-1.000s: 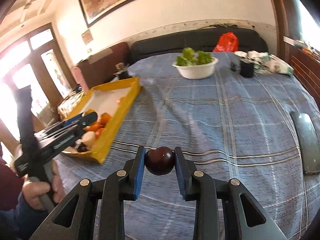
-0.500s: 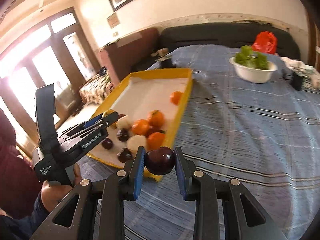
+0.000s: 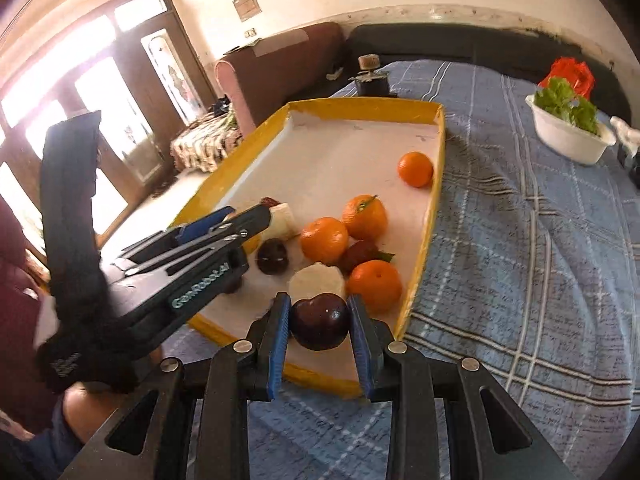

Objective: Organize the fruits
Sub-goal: 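Carry the orange and the dark plum over the tray with both tools, then open the left tool to drop the orange while the right tool releases the plum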

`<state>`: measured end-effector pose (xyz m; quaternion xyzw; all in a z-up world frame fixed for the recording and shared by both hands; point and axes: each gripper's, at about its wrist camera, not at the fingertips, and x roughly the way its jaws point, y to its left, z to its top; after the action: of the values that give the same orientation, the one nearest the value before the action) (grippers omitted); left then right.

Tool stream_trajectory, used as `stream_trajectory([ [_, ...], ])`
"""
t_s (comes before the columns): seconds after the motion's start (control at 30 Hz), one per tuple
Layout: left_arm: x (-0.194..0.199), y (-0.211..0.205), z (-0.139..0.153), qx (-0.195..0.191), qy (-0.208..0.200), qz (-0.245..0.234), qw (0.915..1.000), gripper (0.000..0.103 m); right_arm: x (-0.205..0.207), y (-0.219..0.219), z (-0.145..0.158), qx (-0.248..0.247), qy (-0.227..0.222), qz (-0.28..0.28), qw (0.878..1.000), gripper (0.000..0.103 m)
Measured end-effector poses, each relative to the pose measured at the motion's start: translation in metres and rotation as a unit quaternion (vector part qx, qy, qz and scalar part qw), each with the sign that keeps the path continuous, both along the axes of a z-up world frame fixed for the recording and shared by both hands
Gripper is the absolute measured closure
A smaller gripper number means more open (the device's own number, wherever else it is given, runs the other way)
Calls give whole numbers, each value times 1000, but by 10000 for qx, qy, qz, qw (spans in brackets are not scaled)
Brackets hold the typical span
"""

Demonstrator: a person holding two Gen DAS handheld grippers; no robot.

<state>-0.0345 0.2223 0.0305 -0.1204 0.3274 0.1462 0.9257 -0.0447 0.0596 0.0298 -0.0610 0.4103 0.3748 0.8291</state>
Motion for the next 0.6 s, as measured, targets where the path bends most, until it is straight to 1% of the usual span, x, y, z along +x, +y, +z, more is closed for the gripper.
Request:
stream_trajectory([
  [0.13,1,-4,0,112,16,-36,9999,70,0,1,-1,-36,-136,15,9999,70],
  [0.3,1,-4,0,124,18,-37,9999,70,-4,6,-4,-183,-425,61,9989,70],
  [0.6,0,-8,2,243,-27,-57,9997,70,-7,7,-5,-222,-611,72,9979,70],
])
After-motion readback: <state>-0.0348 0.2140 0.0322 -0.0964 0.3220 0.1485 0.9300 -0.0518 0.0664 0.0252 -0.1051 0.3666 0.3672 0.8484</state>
